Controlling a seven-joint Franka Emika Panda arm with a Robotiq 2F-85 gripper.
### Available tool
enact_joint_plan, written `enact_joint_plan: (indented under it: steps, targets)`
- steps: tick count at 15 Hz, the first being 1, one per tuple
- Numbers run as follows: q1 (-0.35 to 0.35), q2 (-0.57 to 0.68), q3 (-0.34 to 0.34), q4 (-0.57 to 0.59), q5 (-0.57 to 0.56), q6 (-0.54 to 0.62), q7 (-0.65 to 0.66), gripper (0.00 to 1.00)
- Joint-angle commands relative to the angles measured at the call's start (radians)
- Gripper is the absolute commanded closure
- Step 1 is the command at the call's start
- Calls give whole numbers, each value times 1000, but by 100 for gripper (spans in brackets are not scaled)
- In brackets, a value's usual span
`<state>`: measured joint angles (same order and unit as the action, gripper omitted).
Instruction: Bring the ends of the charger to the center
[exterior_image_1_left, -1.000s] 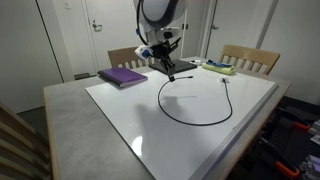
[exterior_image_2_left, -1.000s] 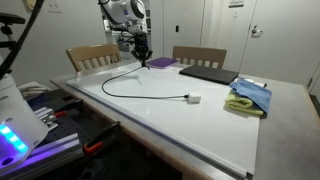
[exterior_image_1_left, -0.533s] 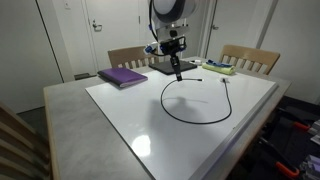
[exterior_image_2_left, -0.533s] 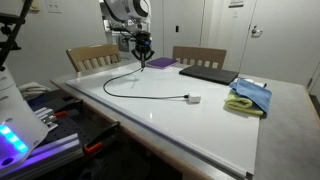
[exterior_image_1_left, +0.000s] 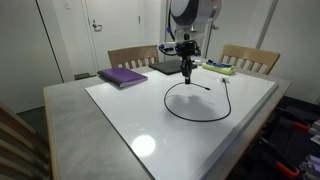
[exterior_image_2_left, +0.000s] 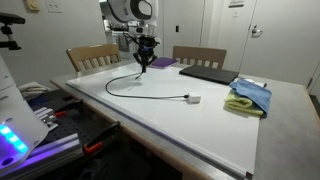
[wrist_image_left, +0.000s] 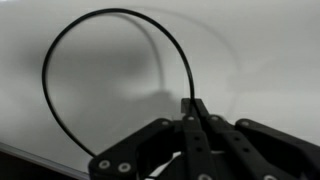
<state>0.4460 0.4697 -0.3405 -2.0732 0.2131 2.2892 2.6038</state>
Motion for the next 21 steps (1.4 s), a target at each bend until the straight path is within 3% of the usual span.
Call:
enact_joint_plan:
  steps: [1, 2, 4, 9, 10, 13, 17, 18, 21]
  targets:
    - [85, -25, -83, -94, 136, 95, 0, 99]
    - [101, -21, -94, -92, 154, 91, 0, 71]
    - [113, -17, -93, -81, 159, 81, 0, 64]
    - [128, -20, -84, -5, 60, -20, -39, 30]
    - [3, -45, 44, 13, -61, -42, -10, 22]
    - [-80, -62, 135, 62, -209, -182, -80, 2]
    - [-179, -88, 219, 82, -335, -308, -234, 0]
    - [-175, -72, 230, 80, -316, -262, -139, 0]
    - [-201, -77, 240, 81, -338, -284, -198, 0]
